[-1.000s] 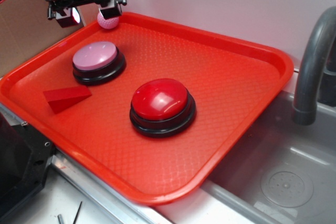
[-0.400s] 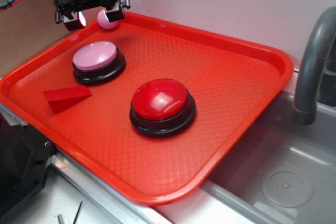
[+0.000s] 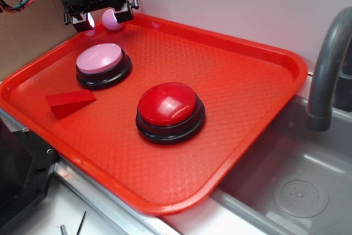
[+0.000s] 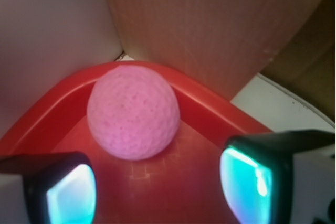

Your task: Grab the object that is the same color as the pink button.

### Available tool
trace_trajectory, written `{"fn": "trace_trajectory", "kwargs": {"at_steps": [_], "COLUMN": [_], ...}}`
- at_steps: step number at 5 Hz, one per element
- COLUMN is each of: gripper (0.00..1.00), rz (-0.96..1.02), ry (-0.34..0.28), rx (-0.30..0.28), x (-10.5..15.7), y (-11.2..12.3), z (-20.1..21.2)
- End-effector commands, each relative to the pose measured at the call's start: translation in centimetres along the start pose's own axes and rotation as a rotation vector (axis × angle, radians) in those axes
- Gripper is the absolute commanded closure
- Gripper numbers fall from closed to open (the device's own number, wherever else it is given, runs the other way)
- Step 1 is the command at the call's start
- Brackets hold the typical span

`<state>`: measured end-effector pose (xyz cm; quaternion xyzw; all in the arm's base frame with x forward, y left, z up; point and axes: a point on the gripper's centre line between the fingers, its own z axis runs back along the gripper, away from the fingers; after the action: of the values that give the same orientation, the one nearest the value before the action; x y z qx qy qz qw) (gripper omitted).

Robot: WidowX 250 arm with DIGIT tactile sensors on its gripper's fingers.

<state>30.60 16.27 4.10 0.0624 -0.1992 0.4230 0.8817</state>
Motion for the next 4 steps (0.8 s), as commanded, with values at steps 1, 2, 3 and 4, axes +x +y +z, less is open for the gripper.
{"fn": "trace_trajectory", "kwargs": {"at_steps": [1,2,3,4], "gripper": [0.00,0.00,0.00,1.00], "rz": [0.032,0.029,0.022,0.025], "ry": [-0.070,-0.077,-0.061,-0.042], "rx": [-0.006,-0.011,-0.007,-0.020], "x": [3.3,3.7,3.9,4.0], "y": [-0.2,-0.3,-0.4,-0.2], "z": [0.6,0.0,-0.4,-0.7]}}
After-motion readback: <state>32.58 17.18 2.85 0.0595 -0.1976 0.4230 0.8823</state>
